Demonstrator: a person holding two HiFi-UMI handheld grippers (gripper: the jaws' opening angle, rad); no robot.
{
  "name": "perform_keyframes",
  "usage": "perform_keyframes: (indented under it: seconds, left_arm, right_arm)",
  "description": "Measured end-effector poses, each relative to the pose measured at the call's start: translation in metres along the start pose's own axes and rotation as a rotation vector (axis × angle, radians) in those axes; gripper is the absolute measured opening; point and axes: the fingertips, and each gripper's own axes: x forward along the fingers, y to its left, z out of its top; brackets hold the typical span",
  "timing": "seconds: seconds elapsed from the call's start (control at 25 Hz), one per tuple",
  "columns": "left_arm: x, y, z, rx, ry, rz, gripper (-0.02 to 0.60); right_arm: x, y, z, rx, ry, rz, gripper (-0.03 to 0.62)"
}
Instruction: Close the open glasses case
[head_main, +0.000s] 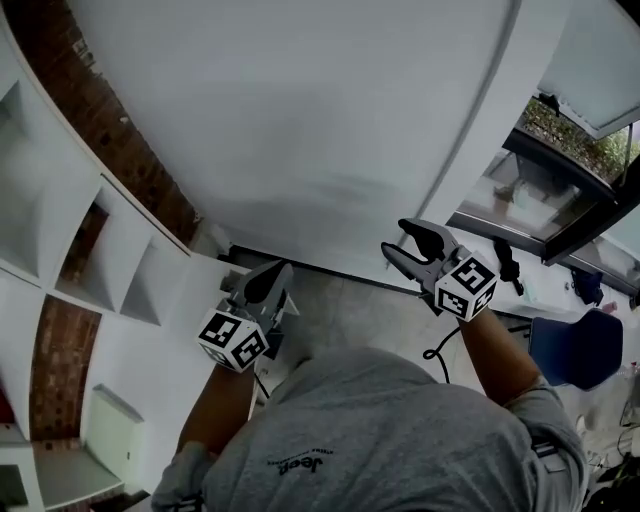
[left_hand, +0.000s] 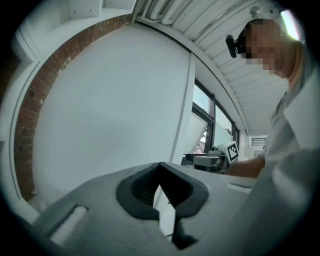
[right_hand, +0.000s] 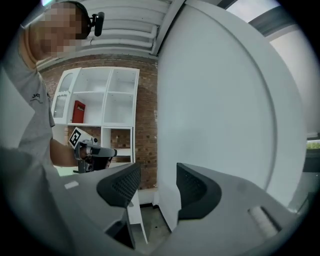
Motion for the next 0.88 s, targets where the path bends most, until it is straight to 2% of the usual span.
perform_keyframes:
  seconds: [0.24,0.48,0.68,0.88]
  left_arm:
    - [-0.060,0.051,-0.005,-0.023,-0.025,0.154,-0.003]
    - [-0.125,0.098,-0.022,-0.064,-0.033,0.292,-0.003]
    - [-0.171,0.133,-0.037,-0.107,-0.035,0.372,-0.003]
    - [-0.209,0.157,-0.055,-0.161,-0.031,0.435,-0.003]
  right_arm:
    - [0.079,0.048,-0.014,-0.024,0.054,0.164,0.245]
    - [0.161,0.107,-0.048,-0.047,0.145,0.313,0.259]
    - [0.221,0.155,-0.090,-0.082,0.242,0.412,0.268]
    - [0.271,0.196,-0.148,-0.106,0.372,0.493,0.291]
